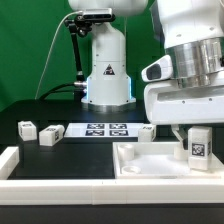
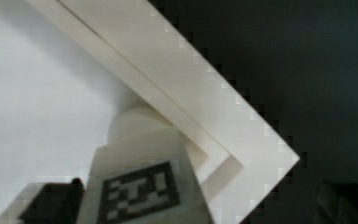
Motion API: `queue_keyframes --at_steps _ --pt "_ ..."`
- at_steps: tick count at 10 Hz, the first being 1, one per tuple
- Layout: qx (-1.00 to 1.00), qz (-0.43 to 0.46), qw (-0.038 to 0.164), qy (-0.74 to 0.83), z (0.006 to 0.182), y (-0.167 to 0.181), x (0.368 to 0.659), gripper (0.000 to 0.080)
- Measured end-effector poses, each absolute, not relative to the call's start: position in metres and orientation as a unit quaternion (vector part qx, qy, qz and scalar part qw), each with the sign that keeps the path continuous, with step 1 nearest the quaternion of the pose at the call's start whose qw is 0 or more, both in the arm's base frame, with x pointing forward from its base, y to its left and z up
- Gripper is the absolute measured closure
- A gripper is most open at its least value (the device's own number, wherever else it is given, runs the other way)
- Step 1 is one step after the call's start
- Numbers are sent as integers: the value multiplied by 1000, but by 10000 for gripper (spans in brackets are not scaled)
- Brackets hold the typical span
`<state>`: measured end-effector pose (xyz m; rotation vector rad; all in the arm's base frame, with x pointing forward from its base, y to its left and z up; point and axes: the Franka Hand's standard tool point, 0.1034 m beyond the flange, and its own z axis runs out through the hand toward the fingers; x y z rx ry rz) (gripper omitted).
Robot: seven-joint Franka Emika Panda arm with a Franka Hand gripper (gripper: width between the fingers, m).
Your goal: Assemble one leg
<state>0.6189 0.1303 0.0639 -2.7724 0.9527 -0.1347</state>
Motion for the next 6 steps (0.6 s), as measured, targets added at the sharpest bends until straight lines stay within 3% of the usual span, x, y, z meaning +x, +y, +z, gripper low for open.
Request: queue_keyframes --at_steps 3,5,6 --pt "-981 -63 87 163 64 125 620 150" --pt "-983 -64 87 150 64 125 620 150" --pt "-983 -64 87 150 64 125 620 266"
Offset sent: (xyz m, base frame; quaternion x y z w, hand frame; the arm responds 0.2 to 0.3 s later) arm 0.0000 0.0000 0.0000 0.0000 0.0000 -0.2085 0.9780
